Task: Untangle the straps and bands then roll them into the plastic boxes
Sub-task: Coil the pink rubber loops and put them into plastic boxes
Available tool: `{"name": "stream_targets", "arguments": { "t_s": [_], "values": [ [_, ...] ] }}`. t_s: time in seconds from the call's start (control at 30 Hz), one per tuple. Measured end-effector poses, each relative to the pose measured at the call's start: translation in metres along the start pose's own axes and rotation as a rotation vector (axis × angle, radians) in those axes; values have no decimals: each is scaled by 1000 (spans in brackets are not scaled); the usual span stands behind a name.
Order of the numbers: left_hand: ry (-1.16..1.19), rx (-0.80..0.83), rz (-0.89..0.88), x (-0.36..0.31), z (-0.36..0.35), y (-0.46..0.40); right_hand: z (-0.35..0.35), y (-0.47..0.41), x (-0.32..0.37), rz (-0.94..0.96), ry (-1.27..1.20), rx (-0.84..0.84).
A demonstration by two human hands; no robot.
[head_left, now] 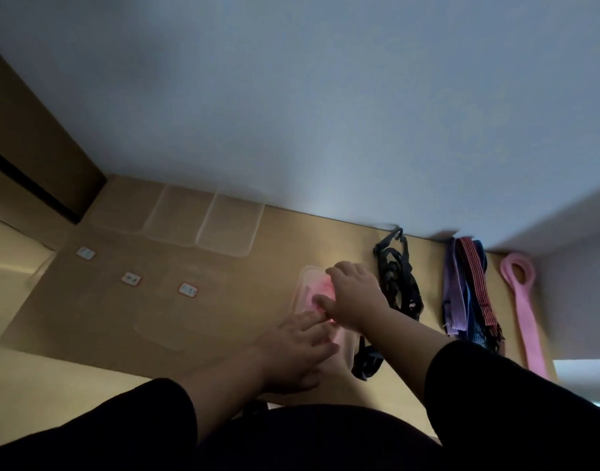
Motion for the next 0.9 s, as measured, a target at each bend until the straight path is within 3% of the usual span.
{"name": "stream_targets", "arguments": {
  "t_s": [0.2,0.43,0.9],
  "values": [
    [-36,-4,22,6,-15,1,-4,-8,1,-18,-188,-23],
    [-93,8,28,17,-21,6,-13,-14,6,17,-46,9],
    [61,-83,123,30,-32,12,-23,-33,4,-28,-92,-66]
  ]
}}
Point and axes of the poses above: each hand's wrist, its own y-axis away from the middle knuckle, its own z-axis out of the back of the hand, x = y × z, the point moved 4 cm from there along -y, towards the middle knuckle, and after that the axes turned 6 degrees about x, right-handed, at the moved point
